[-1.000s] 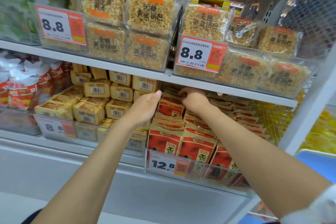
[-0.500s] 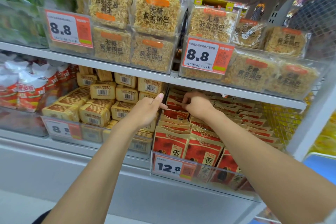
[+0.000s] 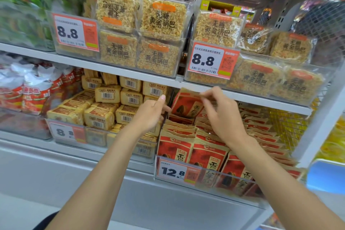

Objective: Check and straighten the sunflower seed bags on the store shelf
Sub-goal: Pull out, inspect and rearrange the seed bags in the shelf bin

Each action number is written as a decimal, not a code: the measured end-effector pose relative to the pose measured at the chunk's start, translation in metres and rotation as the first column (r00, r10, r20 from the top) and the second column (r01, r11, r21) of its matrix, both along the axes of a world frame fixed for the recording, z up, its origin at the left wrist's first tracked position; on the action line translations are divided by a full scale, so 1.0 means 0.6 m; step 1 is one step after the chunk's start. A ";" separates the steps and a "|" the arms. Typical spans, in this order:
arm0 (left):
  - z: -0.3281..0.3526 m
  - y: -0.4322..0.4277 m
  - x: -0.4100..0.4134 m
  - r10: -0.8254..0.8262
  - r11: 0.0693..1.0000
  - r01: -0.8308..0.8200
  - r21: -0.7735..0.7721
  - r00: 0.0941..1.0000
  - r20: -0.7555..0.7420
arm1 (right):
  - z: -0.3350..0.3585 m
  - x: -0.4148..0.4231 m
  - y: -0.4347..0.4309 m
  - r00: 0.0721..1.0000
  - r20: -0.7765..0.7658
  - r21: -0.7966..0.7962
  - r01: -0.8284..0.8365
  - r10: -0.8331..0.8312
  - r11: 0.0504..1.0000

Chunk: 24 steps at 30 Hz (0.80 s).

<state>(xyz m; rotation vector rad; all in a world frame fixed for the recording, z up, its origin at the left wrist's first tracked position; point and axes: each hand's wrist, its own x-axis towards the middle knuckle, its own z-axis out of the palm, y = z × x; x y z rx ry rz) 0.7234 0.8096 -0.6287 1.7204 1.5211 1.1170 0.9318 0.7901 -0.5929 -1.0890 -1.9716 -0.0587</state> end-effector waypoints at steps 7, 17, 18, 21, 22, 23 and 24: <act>0.060 -0.025 -0.005 0.023 0.992 -0.065 0.112 0.940 0.341 | 0.092 0.026 -0.048 0.907 -0.413 0.318 0.061 0.081 0.946; 0.091 -0.089 0.086 -0.179 0.981 0.144 0.128 0.927 0.331 | 0.062 0.002 -0.054 0.575 -0.818 -0.210 -0.284 -0.009 0.935; 0.088 -0.090 0.088 -0.178 0.983 0.147 0.111 0.911 0.372 | 0.057 0.000 -0.057 0.540 -0.842 -0.229 -0.310 -0.028 0.923; 0.080 -0.093 0.096 -0.225 0.974 0.216 0.067 0.891 0.396 | 0.036 -0.009 -0.062 0.579 -0.811 -0.298 -0.282 -0.086 0.912; 0.078 -0.095 0.099 -0.247 0.968 0.243 0.059 0.891 0.382 | 0.028 -0.012 -0.063 0.589 -0.801 -0.314 -0.257 -0.109 0.914; 0.076 -0.097 0.100 -0.265 0.963 0.266 0.049 0.890 0.370 | 0.022 -0.013 -0.062 0.597 -0.792 -0.320 -0.230 -0.126 0.919; 0.075 -0.099 0.100 -0.276 0.959 0.282 0.036 0.890 0.364 | 0.016 -0.012 -0.061 0.607 -0.784 -0.322 -0.213 -0.134 0.923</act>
